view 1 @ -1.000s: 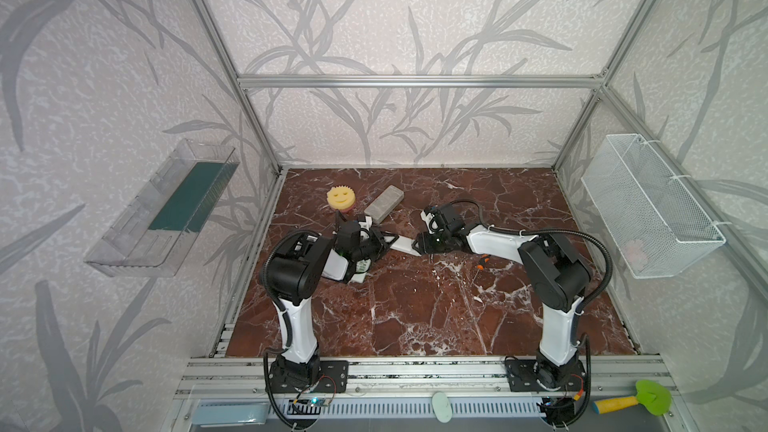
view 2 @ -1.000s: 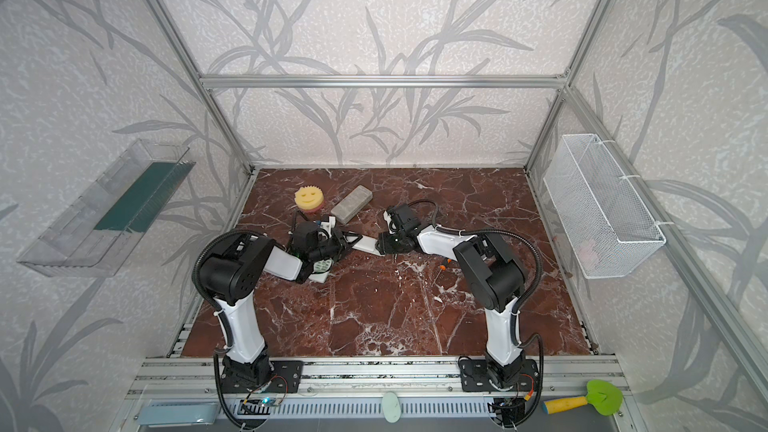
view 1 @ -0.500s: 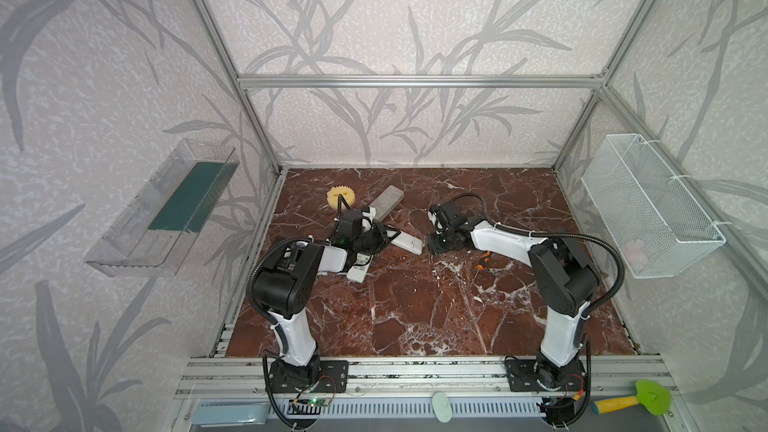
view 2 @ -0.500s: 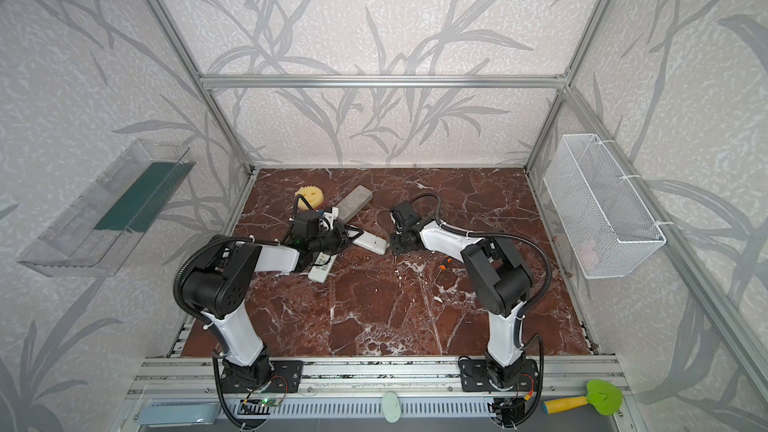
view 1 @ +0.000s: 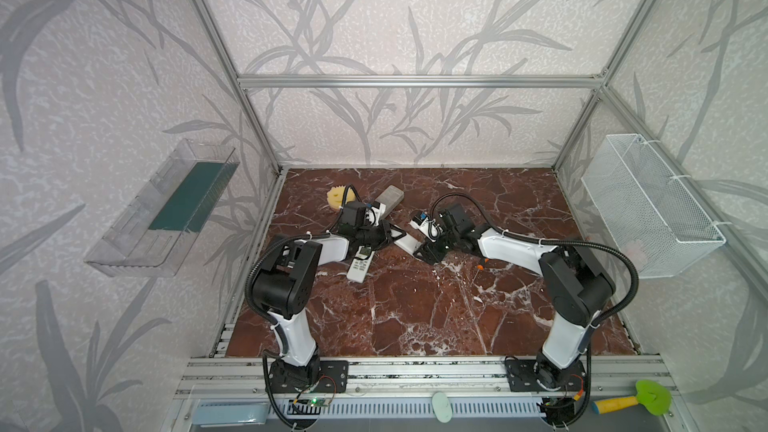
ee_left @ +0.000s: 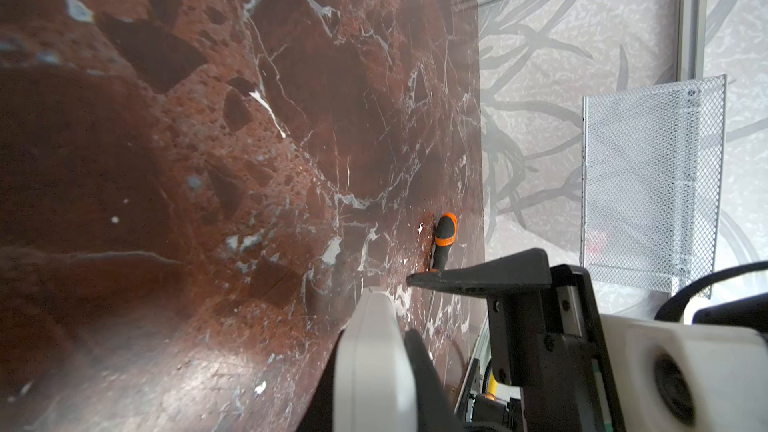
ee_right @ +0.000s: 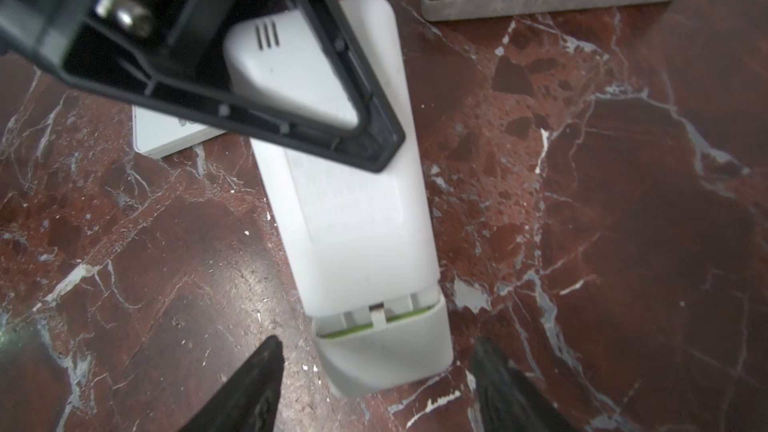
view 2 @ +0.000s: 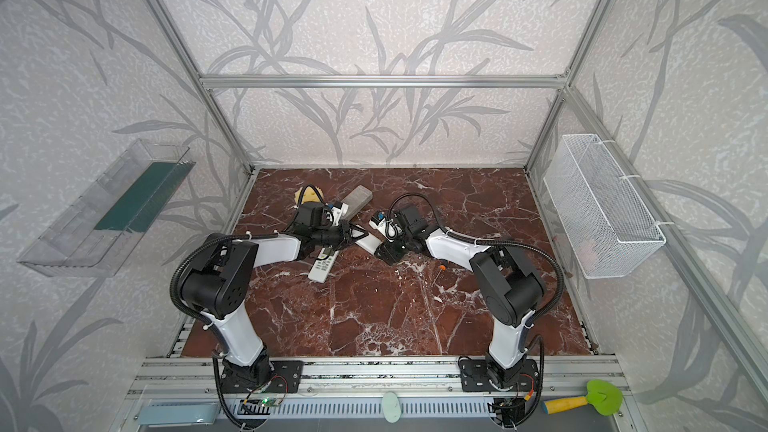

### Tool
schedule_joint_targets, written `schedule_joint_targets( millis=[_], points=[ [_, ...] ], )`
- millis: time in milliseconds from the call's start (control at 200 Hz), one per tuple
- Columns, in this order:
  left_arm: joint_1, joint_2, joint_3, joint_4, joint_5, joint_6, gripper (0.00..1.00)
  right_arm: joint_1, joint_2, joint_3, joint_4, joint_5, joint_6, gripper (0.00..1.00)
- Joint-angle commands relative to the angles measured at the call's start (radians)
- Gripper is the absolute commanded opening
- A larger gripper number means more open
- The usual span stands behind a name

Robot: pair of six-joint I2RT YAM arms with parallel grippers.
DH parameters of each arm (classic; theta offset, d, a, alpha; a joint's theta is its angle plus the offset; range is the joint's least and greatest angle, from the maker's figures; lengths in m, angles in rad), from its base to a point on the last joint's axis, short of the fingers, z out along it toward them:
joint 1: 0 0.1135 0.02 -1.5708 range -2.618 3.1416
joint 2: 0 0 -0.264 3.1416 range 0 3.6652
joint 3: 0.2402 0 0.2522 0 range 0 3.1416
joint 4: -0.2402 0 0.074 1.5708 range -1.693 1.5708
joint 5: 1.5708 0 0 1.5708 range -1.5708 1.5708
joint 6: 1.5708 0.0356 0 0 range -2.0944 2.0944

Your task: Unload the batteries from the remote control

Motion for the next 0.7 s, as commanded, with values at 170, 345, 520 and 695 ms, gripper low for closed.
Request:
schedule_joint_targets(
  millis=[170,345,520,695],
  points=[
    [0.0,-0.042,0.044,-0.108,0.072,0.1,0.0,0.003,0.057,0.065,-0.09,-0.127,-0.075,0.72],
    [0.003,-0.037,0.039,-0.075,0.082,0.077,0.0,0.013,0.062,0.04,-0.077,-0.11,-0.065,0.71],
    [0.006,-0.033,0.045,-0.059,0.091,0.066,0.0,0.014,0.057,-0.004,-0.057,-0.079,-0.058,0.68],
    [0.009,-0.035,0.048,-0.069,0.091,0.075,0.0,0.013,0.031,-0.018,-0.069,-0.032,-0.064,0.58]
  ],
)
